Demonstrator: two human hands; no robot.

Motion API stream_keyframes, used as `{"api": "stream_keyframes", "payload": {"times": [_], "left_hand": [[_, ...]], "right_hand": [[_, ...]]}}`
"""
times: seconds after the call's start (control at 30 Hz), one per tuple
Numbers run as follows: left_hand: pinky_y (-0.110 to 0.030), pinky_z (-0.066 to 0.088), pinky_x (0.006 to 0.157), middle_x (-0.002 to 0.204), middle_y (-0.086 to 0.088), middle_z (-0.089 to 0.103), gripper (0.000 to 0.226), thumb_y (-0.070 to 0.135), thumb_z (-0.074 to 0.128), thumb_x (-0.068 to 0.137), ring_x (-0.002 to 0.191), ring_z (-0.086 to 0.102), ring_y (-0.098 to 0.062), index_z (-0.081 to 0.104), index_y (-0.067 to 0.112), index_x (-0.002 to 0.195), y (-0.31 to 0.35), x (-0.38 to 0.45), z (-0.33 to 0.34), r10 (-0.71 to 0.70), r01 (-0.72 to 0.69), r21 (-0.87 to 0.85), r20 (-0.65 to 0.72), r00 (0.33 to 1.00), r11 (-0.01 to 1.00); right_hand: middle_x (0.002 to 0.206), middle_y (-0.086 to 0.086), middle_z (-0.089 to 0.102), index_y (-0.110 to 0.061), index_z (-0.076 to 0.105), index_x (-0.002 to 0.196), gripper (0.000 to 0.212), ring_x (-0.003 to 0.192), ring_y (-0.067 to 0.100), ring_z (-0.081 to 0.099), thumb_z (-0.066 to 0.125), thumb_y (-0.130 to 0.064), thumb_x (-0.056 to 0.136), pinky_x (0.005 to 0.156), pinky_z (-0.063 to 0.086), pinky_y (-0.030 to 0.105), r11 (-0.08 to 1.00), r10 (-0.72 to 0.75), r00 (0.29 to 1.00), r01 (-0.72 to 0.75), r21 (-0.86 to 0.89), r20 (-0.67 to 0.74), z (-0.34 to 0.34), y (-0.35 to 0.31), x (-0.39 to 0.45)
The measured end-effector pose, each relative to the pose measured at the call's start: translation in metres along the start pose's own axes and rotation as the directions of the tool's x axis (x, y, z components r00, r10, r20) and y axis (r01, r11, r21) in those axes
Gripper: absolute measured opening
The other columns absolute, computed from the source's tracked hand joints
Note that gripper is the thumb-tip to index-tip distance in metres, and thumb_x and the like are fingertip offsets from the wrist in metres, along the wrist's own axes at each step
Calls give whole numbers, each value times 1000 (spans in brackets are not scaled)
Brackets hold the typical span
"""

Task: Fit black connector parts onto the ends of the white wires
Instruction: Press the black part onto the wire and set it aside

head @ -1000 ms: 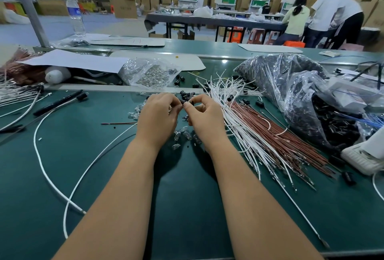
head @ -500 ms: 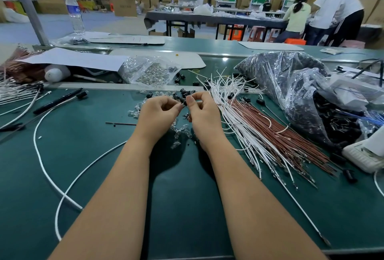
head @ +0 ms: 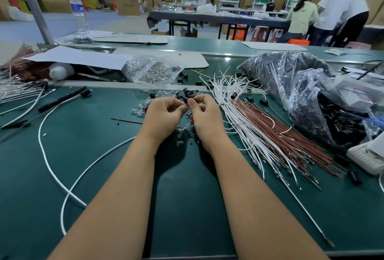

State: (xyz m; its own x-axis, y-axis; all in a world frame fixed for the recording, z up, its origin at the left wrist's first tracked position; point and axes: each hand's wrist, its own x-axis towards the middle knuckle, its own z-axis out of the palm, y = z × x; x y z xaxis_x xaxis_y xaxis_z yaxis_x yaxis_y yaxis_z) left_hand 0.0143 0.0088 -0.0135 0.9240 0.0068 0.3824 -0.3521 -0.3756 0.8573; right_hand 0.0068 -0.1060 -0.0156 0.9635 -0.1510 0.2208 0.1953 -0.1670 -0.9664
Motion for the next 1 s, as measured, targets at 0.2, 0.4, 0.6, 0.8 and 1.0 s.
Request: {"api": "stream_keyframes", "payload": {"times": [0.2,0.4,0.6,0.8,1.0], "left_hand": [[-10,32,46,52,9,54,15,7,66,87,42,42,3,67,11,73,-1,1,4,5,-4,28,-28,1000,1000],[-14,31,46,51,7,51,17,6,65,87,44,37,-1,67,14,72,0,2,7,-14,13,-17,-31,999,1000],[-16,38,51,58,3,58,12,7,66,88,52,45,-5,70,12,77,2,1,7,-11,8,-70,-54,998,997],[-16,46,60,66,3,67,6,14,71,85,56,54,-4,72,11,80,1,-1,4,-23,20,-62,-51,998,998],[-15,39,55,61,2,61,9,9,69,86,55,48,-7,70,9,77,3,-2,6,-39,34,-90,-49,998,995]], "right_hand": [[79,5,53,-13,53,99,13,64,17,48,56,-26,97,61,40,31,1000,0,1000,1,-18,2,0,2,1],[76,2,53,-16,52,98,11,60,14,48,55,-26,97,57,39,28,1000,-9,1000,9,-4,14,0,2,3],[74,1,52,-16,53,95,10,58,14,48,53,-26,98,54,43,28,999,-3,1000,3,37,13,-2,2,1],[83,8,55,-17,53,98,10,61,14,49,50,-26,99,57,40,28,999,16,999,-14,40,-36,-1,3,2],[76,4,53,-17,51,93,11,54,12,47,50,-26,99,48,40,24,1000,20,1000,-20,9,0,-2,2,3]]}}
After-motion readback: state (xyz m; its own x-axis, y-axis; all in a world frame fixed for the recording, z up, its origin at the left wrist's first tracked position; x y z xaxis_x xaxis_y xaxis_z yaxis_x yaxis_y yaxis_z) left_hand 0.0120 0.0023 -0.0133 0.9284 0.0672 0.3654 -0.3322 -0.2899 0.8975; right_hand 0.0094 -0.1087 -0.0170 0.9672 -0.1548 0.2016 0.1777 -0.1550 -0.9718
